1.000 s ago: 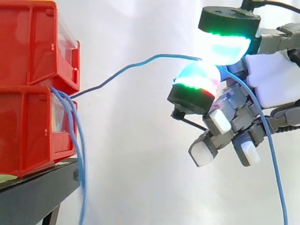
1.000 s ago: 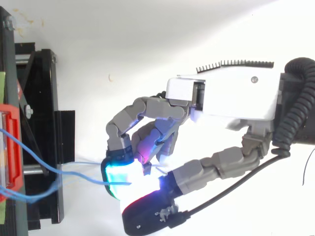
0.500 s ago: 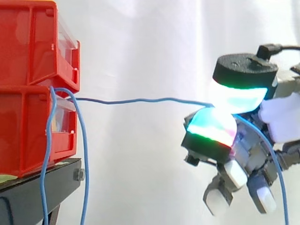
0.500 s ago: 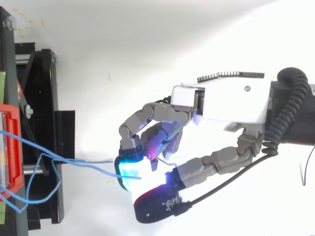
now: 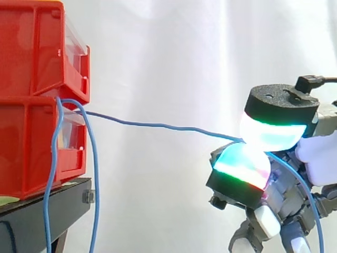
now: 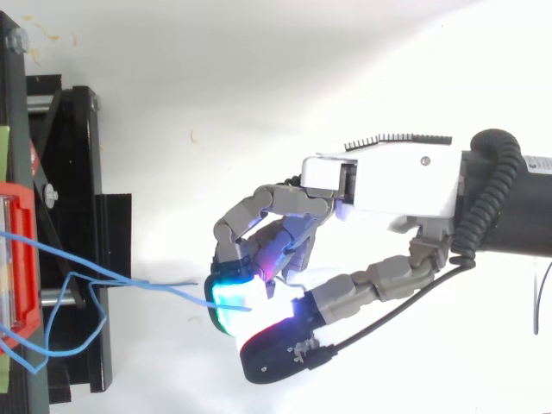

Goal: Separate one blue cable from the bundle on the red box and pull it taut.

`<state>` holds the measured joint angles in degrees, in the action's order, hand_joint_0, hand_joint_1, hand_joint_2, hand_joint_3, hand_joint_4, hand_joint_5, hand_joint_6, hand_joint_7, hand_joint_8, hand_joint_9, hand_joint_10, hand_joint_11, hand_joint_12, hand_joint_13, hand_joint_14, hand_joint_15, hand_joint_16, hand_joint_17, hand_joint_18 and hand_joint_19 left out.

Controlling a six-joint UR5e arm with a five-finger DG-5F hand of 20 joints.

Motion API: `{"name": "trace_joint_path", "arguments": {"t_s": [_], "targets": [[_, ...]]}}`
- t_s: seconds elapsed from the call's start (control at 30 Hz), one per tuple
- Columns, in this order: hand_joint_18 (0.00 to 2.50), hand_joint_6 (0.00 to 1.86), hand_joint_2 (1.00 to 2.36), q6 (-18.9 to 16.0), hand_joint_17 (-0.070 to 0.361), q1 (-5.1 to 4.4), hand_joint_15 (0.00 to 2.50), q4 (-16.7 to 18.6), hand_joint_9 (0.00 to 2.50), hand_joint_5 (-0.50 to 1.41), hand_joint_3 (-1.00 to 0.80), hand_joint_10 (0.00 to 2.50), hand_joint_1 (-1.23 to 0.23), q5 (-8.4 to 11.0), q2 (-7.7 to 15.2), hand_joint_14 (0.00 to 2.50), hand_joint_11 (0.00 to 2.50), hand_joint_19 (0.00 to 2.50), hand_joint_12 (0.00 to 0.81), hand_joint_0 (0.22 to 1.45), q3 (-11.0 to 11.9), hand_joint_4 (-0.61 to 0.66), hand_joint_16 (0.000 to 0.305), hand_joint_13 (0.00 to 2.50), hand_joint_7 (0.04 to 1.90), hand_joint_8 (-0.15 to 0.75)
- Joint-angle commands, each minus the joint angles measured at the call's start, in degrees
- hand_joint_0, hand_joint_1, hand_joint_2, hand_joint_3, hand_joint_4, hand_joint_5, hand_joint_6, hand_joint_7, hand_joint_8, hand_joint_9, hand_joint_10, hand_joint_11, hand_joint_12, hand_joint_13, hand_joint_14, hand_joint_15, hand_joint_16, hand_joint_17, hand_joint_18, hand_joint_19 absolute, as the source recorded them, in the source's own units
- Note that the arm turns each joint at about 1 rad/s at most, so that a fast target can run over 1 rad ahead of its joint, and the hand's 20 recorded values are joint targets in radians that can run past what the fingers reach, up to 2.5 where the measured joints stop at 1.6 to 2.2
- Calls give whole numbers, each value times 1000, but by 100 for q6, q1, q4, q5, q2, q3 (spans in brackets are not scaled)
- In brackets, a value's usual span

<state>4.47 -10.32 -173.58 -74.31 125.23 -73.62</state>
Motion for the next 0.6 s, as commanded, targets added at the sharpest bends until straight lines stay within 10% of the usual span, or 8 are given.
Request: {"name": "trace_joint_path", "arguments": {"t_s": [0.0,0.57], "targets": [[855,847,1001,27,122,4,394,26,824,-85,-59,9,-845,-5,1,7,540,488,404,583,6,-92,54,638,1169,338],[872,848,1000,71,125,-5,400,35,865,-83,-61,9,-849,-5,1,7,551,489,407,588,-3,-97,55,659,1163,343]]}}
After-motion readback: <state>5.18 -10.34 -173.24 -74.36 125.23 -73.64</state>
